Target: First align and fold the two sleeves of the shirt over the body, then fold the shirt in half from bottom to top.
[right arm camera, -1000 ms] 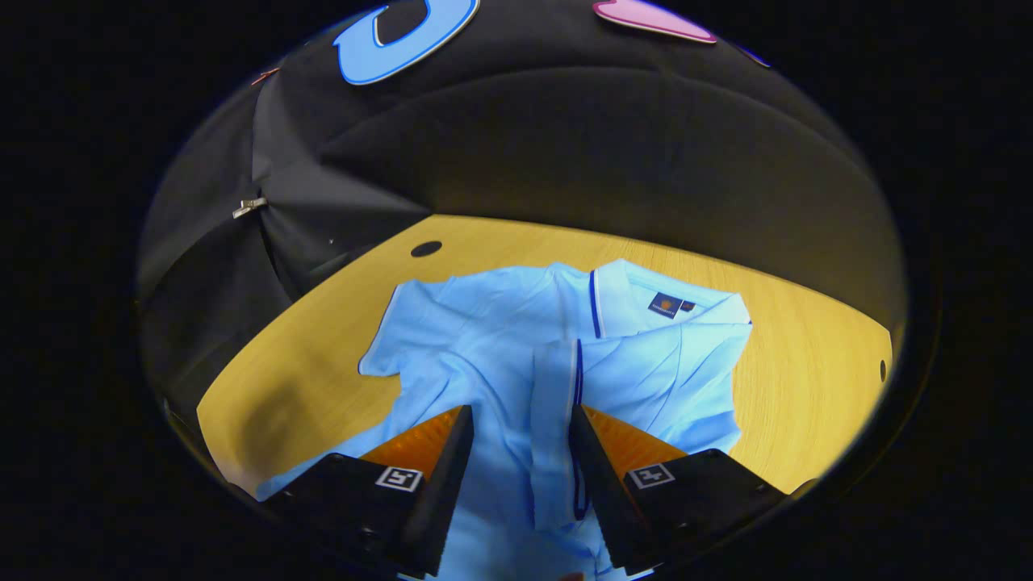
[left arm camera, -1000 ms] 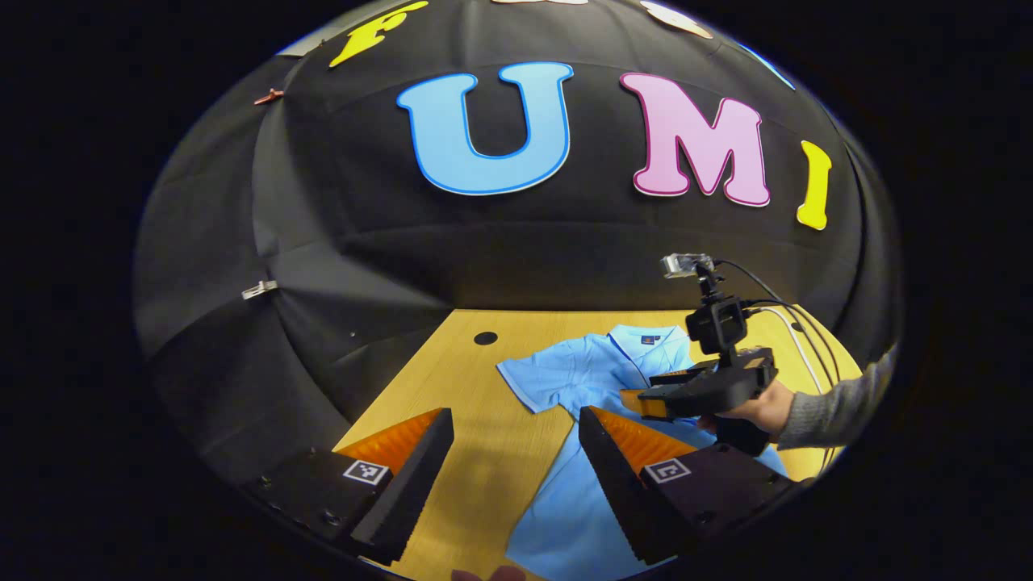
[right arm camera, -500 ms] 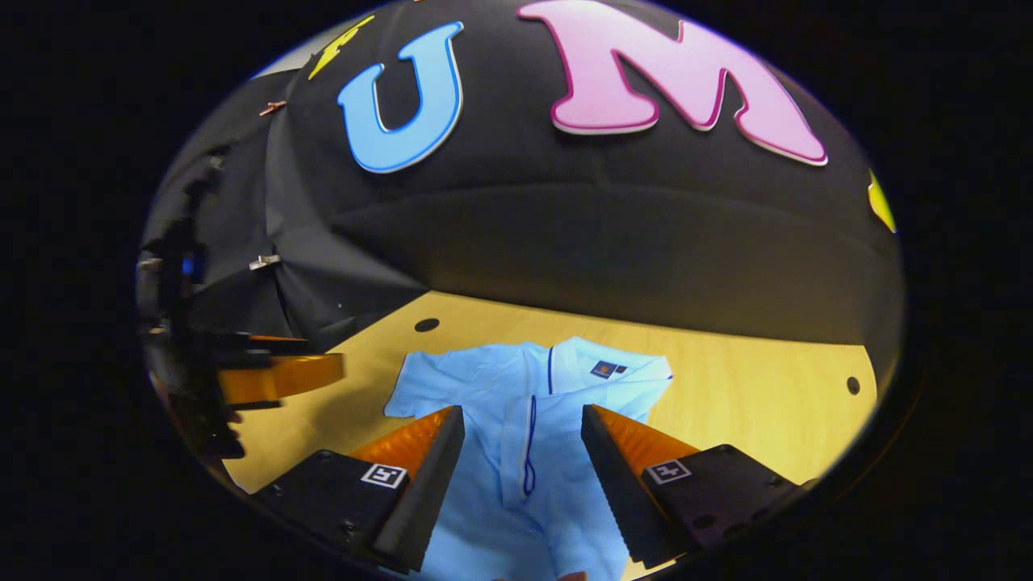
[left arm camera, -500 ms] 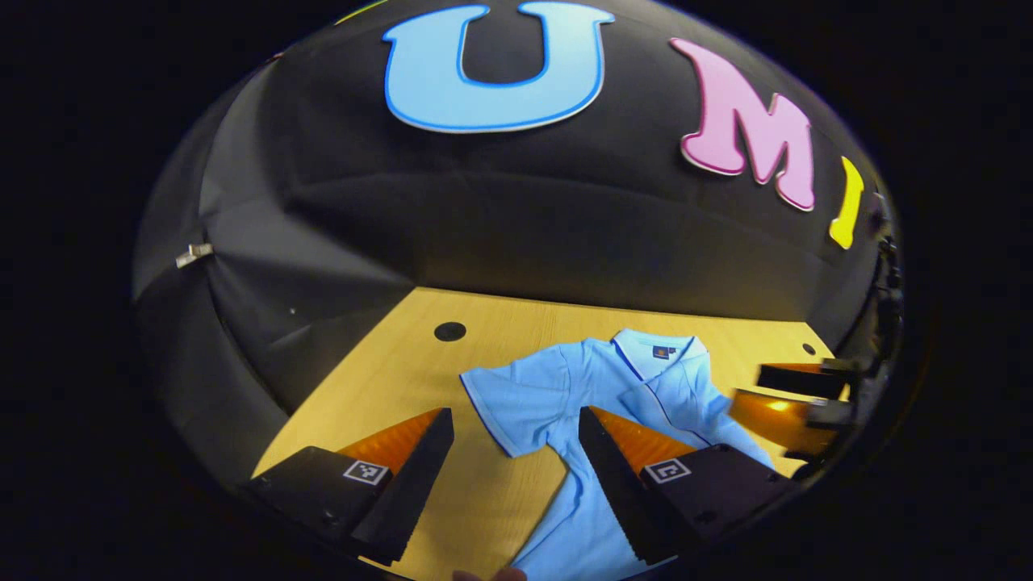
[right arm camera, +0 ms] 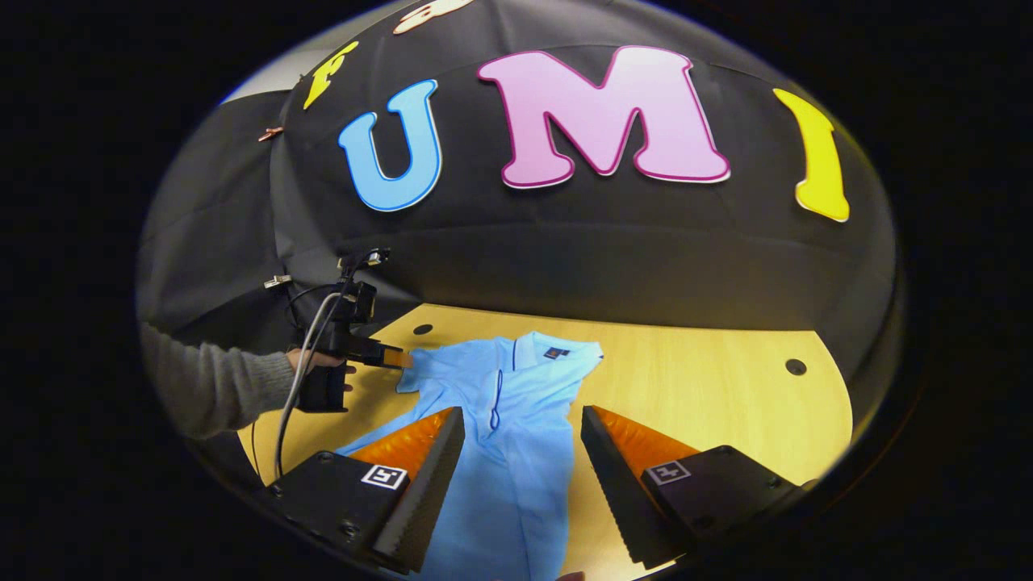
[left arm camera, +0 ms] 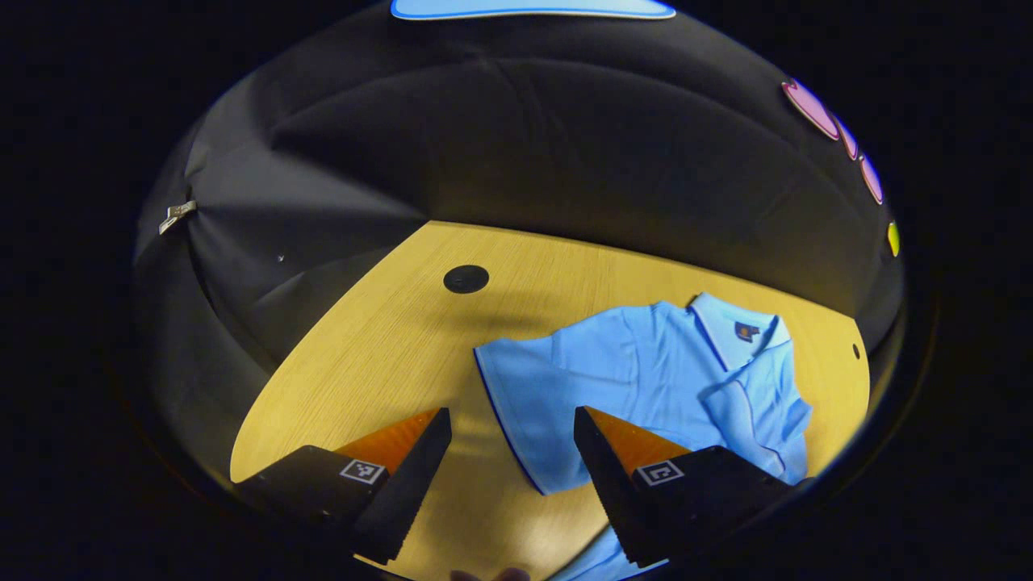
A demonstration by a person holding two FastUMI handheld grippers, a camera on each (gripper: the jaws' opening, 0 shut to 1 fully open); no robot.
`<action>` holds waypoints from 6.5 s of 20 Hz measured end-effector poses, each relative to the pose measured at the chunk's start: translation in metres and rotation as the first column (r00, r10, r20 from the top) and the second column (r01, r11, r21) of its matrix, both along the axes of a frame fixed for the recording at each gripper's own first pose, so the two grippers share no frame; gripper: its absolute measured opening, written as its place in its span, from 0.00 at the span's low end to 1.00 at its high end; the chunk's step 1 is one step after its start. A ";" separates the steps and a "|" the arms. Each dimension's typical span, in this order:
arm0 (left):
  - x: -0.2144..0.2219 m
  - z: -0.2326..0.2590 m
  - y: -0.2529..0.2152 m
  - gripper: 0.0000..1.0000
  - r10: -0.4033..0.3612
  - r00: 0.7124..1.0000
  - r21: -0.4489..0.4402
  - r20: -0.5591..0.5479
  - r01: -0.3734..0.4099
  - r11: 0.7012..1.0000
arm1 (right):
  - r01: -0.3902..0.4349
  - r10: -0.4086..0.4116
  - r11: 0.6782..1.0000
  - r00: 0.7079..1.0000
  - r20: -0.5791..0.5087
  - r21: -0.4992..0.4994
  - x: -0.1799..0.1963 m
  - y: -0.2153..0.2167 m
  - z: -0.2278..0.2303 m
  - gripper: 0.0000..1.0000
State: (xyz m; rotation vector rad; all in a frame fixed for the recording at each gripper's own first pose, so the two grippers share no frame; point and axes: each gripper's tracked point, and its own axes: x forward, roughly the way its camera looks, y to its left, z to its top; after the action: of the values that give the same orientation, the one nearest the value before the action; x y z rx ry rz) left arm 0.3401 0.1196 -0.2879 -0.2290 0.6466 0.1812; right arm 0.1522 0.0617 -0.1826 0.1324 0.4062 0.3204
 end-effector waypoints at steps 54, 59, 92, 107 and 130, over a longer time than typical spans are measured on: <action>-0.033 0.042 -0.277 0.06 -0.557 0.828 0.110 0.062 0.549 0.829 | 0.177 -0.166 0.982 0.975 -0.145 0.069 -0.080 -0.074 -0.045 0.91; -0.032 0.027 -0.279 0.06 -0.560 0.828 0.151 0.021 0.551 0.821 | 0.187 -0.175 0.980 0.973 -0.150 0.073 -0.085 -0.077 -0.050 0.91; -0.319 0.041 -0.119 0.91 -0.356 0.931 0.159 0.078 0.341 0.927 | 0.157 -0.173 0.984 0.954 -0.245 -0.085 -0.195 -0.032 -0.104 0.96; -0.350 -0.044 -0.090 0.91 -0.332 0.936 0.133 -0.121 0.347 0.929 | 0.225 -0.303 0.947 0.866 -0.398 -0.231 -0.242 -0.020 -0.179 0.98; -0.344 -0.043 -0.121 0.06 -0.360 0.928 -0.021 -0.098 0.359 0.933 | 0.171 -0.228 0.970 0.881 -0.414 -0.171 -0.225 0.007 -0.187 0.07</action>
State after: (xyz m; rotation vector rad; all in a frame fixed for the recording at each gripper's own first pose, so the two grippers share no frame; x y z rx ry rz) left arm -0.0042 -0.0016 -0.3304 -0.1005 0.7773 -0.1630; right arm -0.0732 0.0684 -0.3700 0.1168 0.8474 0.0546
